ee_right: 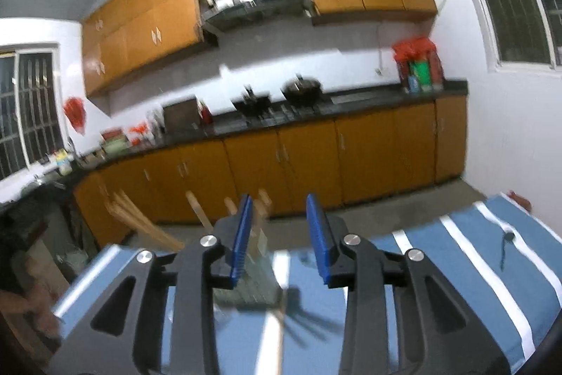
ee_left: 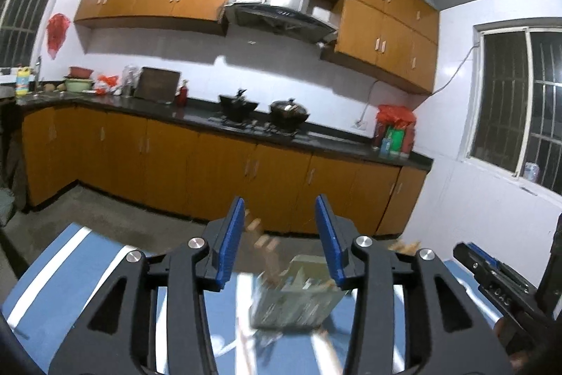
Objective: Organize utensils
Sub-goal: 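Open both grippers and pull them back from the holder, then grasp the last chopstick with the left gripper while the right gripper grasps one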
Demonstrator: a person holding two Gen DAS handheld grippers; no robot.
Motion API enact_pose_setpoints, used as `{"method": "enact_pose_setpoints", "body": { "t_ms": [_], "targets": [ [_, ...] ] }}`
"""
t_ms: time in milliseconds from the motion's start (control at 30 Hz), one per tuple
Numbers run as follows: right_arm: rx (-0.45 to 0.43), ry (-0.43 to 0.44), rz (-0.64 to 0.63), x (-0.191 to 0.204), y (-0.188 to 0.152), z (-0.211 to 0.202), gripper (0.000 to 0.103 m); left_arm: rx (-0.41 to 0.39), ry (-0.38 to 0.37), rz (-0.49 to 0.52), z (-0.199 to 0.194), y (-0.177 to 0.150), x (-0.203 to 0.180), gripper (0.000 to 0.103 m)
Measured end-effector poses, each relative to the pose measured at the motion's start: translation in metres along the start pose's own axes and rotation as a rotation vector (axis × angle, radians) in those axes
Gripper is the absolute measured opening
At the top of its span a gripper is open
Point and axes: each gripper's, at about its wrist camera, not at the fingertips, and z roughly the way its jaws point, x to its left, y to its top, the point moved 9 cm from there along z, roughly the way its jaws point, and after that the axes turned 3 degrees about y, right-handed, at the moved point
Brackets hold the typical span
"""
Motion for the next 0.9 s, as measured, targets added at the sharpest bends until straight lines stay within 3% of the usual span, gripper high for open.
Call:
{"method": "enact_pose_setpoints", "body": {
  "t_ms": [100,267,333,433,633,733,900],
  "targets": [
    [0.133,-0.036,0.011,-0.019,-0.049,0.012,0.033,0.073,0.079,0.014,-0.002,-0.034,0.022,0.043],
    [0.394,-0.024,0.036,-0.025,-0.147,0.032,0.03,0.296,0.167,0.018,0.015,-0.112,0.054,0.043],
    [0.471,0.012,0.038,-0.014,-0.178,0.033,0.024,0.386,0.177,0.014,0.021,-0.144,0.06,0.043],
    [0.538,0.046,0.014,0.001,-0.211,0.03,0.022,0.492,0.177,0.019,0.025,-0.186,0.059,0.043],
    [0.595,0.058,-0.011,0.015,-0.233,0.035,0.022,0.588,0.135,0.041,0.026,-0.225,0.045,0.043],
    [0.588,0.028,-0.063,0.016,-0.23,0.036,0.009,0.607,0.114,0.061,0.028,-0.232,0.034,0.043],
    [0.576,-0.031,-0.026,-0.002,-0.226,0.039,0.008,0.638,0.091,0.086,0.032,-0.245,0.021,0.042]
  ]
}}
